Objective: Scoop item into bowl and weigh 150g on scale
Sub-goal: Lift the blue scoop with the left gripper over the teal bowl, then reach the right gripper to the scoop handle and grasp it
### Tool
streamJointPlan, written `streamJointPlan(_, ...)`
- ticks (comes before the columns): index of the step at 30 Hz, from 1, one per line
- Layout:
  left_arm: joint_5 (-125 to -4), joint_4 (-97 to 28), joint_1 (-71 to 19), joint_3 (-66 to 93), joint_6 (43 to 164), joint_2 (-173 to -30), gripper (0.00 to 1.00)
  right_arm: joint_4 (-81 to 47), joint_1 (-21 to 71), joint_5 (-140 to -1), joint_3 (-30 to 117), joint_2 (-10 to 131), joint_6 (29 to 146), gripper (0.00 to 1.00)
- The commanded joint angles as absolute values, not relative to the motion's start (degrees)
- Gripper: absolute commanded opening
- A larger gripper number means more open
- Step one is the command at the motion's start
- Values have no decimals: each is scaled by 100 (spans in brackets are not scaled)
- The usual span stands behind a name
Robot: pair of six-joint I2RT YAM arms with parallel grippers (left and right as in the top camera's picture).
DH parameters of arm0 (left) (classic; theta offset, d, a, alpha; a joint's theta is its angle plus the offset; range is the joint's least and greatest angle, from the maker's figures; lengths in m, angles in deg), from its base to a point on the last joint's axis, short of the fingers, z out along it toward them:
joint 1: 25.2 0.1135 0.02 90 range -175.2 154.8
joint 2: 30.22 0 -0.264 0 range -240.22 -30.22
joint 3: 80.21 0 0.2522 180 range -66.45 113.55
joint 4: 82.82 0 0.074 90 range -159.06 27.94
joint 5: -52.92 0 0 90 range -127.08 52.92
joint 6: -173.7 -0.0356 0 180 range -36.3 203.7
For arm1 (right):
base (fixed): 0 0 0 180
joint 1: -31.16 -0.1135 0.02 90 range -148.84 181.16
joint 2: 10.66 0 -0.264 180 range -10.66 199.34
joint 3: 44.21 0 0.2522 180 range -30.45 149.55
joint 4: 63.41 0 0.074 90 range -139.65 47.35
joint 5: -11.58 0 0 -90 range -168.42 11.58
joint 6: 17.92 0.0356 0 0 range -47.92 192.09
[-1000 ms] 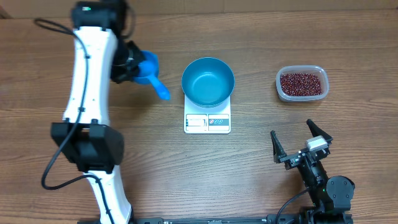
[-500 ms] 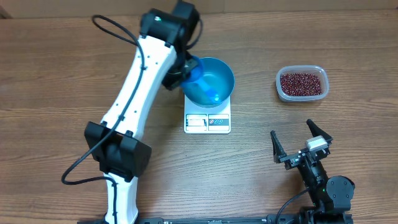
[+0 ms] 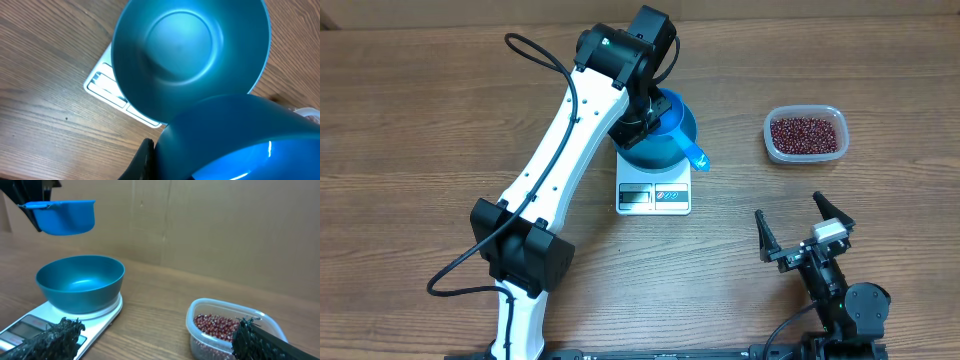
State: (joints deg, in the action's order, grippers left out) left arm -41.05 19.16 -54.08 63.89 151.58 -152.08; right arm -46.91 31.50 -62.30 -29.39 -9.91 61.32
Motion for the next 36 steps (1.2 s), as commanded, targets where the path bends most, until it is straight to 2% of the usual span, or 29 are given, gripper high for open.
streamJointPlan(1, -4297, 1888, -5415, 6503, 15317, -15108, 4, -5015, 3128, -6355, -3000, -1050, 6112, 100)
streamJointPlan(5, -4293, 1868, -5415, 6503, 15319, -15108, 4, -5511, 3128, -6315, -2998, -1050, 6392, 100)
streamJointPlan(8, -4291, 1849, -5410, 6503, 15446, -15108, 4, -5633, 3128, -6313, -2954, -1050, 7408, 100)
streamJointPlan(14, -4286, 1741, -5410, 6503, 15490, -15108, 4, -4770, 3128, -6315, -2473, -1048, 8720, 100)
streamJointPlan(20, -4247, 1617, -5404, 6503, 15555, -15108, 4, -4031, 3128, -6315, -1398, -827, 8729, 100)
streamJointPlan(26, -4175, 1621, -5404, 6503, 15809, -15108, 4, -2868, 3128, -6208, -32, 417, 8726, 100)
streamJointPlan(31, -4096, 1571, -5404, 6503, 15890, -15108, 4, -2663, 3126, -4565, 792, 1890, 8696, 100)
streamJointPlan(36, -4089, 1435, -5404, 6501, 16430, -15108, 4, -2988, 3121, -3207, 844, 2913, 8737, 100)
